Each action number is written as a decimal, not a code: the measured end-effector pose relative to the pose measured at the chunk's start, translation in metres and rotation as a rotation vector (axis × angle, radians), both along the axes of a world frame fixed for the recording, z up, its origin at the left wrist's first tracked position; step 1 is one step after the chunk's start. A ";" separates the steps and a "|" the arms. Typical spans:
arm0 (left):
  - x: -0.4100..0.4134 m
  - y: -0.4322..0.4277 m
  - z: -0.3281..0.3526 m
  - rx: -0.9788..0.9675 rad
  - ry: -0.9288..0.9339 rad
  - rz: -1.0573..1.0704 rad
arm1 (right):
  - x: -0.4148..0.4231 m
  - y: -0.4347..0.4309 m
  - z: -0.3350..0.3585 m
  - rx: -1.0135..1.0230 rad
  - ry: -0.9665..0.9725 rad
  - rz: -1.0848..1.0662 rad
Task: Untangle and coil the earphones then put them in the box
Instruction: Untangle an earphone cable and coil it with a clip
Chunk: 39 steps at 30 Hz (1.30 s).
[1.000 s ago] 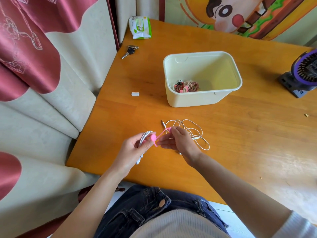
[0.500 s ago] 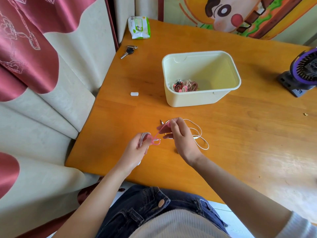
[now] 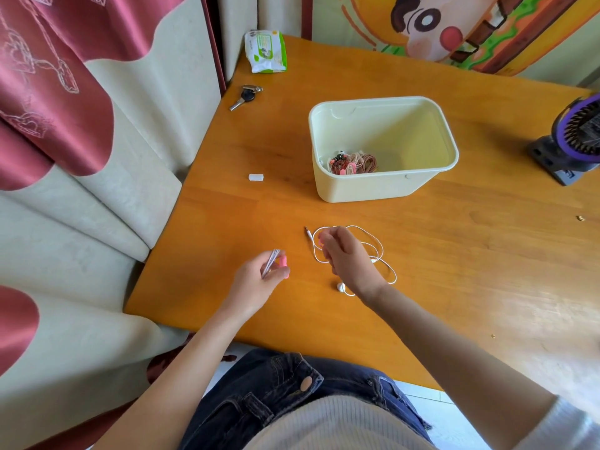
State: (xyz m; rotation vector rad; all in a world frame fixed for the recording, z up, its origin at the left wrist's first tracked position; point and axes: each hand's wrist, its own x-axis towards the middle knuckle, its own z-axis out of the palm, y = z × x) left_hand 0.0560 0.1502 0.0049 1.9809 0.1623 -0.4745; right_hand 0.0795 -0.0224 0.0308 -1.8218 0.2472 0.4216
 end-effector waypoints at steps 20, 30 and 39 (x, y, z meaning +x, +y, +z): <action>0.026 0.003 0.052 -0.146 0.234 -0.359 | 0.007 0.004 0.011 -0.292 -0.352 0.518; 0.021 0.009 0.054 -0.212 0.275 -0.354 | 0.003 0.003 0.015 -0.312 -0.199 0.691; 0.021 0.008 0.059 -0.142 0.241 -0.398 | -0.001 0.005 0.025 -0.203 0.020 0.760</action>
